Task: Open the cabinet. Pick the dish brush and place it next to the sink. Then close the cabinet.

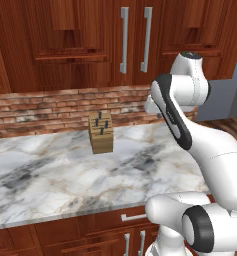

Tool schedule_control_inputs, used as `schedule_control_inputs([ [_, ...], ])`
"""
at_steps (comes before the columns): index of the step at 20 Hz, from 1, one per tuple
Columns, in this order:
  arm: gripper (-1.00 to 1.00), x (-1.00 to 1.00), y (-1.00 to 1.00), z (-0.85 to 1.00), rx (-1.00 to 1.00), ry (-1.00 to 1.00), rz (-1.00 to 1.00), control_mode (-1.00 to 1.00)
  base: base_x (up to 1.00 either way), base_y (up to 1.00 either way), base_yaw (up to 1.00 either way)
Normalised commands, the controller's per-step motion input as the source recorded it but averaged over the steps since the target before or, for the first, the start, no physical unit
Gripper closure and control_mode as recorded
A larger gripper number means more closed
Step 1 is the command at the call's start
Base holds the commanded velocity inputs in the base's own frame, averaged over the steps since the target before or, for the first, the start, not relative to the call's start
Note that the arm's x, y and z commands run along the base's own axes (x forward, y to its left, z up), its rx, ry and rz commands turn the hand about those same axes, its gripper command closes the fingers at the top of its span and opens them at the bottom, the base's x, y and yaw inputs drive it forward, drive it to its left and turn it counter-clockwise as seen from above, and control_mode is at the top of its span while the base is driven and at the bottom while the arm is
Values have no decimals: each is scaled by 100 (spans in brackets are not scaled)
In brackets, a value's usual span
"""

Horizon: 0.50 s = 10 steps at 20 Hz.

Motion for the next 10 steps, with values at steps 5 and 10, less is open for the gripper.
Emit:
schedule_control_inputs([
  [5,-100,-5,0,0,0,0,0,-100,0,0,0],
  [10,-100,-13,1,0,0,0,0,-100,0,0,0],
])
